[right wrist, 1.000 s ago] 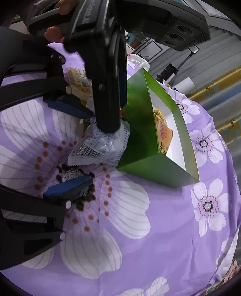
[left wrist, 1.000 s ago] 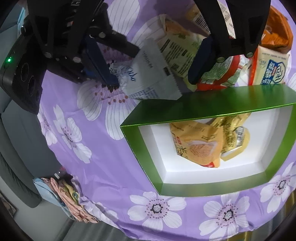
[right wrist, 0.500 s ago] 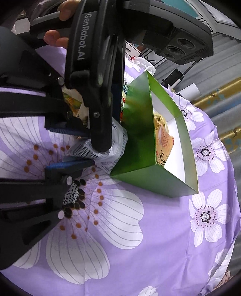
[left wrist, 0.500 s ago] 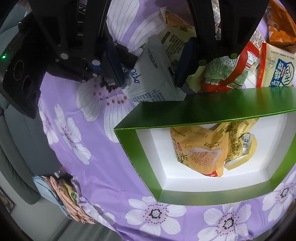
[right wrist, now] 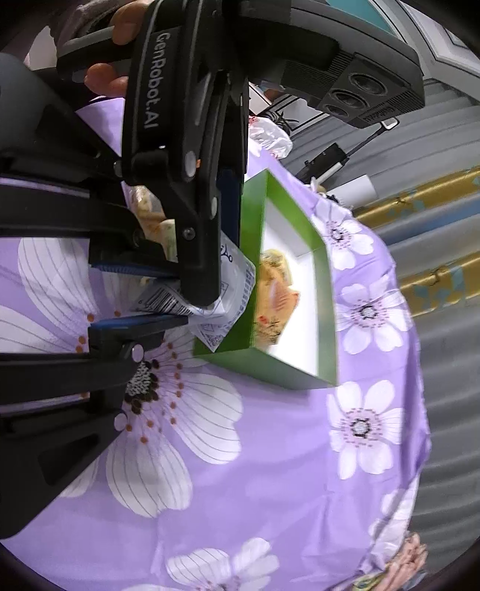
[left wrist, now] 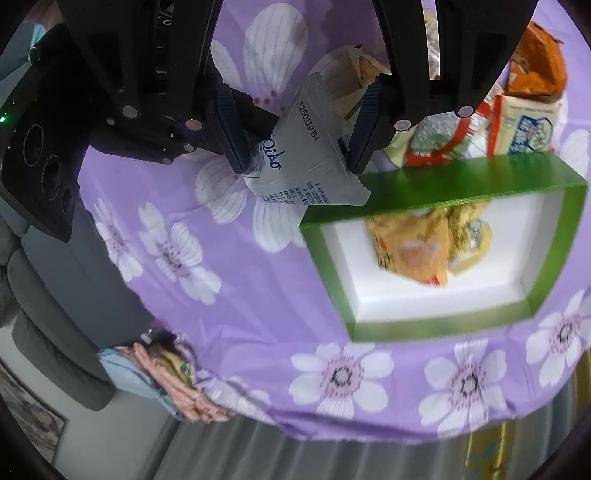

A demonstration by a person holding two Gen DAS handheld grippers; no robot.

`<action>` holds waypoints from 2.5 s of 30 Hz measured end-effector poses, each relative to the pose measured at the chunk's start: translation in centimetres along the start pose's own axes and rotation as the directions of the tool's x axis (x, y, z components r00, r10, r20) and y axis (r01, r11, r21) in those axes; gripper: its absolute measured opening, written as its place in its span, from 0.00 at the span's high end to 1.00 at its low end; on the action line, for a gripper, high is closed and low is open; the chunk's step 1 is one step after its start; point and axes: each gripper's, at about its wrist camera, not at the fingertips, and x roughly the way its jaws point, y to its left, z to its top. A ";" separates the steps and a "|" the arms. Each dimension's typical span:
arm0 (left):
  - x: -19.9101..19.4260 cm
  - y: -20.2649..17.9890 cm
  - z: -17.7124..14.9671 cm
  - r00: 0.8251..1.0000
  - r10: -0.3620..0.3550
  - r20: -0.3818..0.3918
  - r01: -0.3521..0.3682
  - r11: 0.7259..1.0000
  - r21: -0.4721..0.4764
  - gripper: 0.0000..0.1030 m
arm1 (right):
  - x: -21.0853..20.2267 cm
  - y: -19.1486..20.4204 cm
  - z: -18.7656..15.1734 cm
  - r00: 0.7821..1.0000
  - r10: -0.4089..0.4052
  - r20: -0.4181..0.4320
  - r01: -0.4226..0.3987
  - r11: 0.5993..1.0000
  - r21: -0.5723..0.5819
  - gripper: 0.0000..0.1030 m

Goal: Organize snacks
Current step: 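Carry the white packet into the green box and open the right gripper, then withdraw the left gripper toward the snack packets beside the box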

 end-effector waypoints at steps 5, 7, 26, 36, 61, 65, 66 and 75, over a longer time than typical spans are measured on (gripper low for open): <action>-1.7 0.2 1.7 0.998 0.004 0.055 -0.005 1.000 0.015 0.46 | -0.4 0.9 2.1 0.998 -0.007 0.057 0.010 0.999 -0.047 0.81; -2.1 0.7 2.6 0.997 0.008 0.071 -0.009 1.000 0.013 0.46 | -0.1 1.1 3.1 0.998 -0.007 0.067 0.011 0.998 -0.063 0.81; 1.1 10.0 8.0 0.999 -0.024 0.047 0.030 0.990 -0.135 0.46 | 8.6 1.5 10.1 0.999 -0.005 -0.031 0.002 0.994 -0.107 0.81; 3.9 13.7 8.1 1.000 -0.023 -0.014 0.019 0.974 -0.224 0.46 | 13.0 1.7 10.6 0.991 -0.029 -0.133 0.014 0.994 -0.110 0.79; -1.9 16.7 6.5 0.994 0.112 0.020 -0.100 0.946 -0.310 0.20 | 6.5 0.4 9.1 0.998 -0.046 -0.037 0.046 0.999 -0.007 0.37; -4.5 16.9 5.3 0.991 0.129 0.048 -0.106 0.940 -0.324 0.20 | 4.7 0.8 8.0 1.000 -0.022 -0.022 0.023 1.000 0.007 0.37; -5.0 16.9 5.0 0.989 0.136 0.051 -0.112 0.938 -0.327 0.20 | 4.3 1.0 7.6 1.000 -0.019 -0.020 0.020 1.000 0.007 0.37; -9.3 17.0 0.3 0.984 0.169 0.064 -0.135 0.921 -0.364 0.20 | 1.9 3.3 4.4 0.999 0.037 -0.040 -0.037 0.999 -0.018 0.37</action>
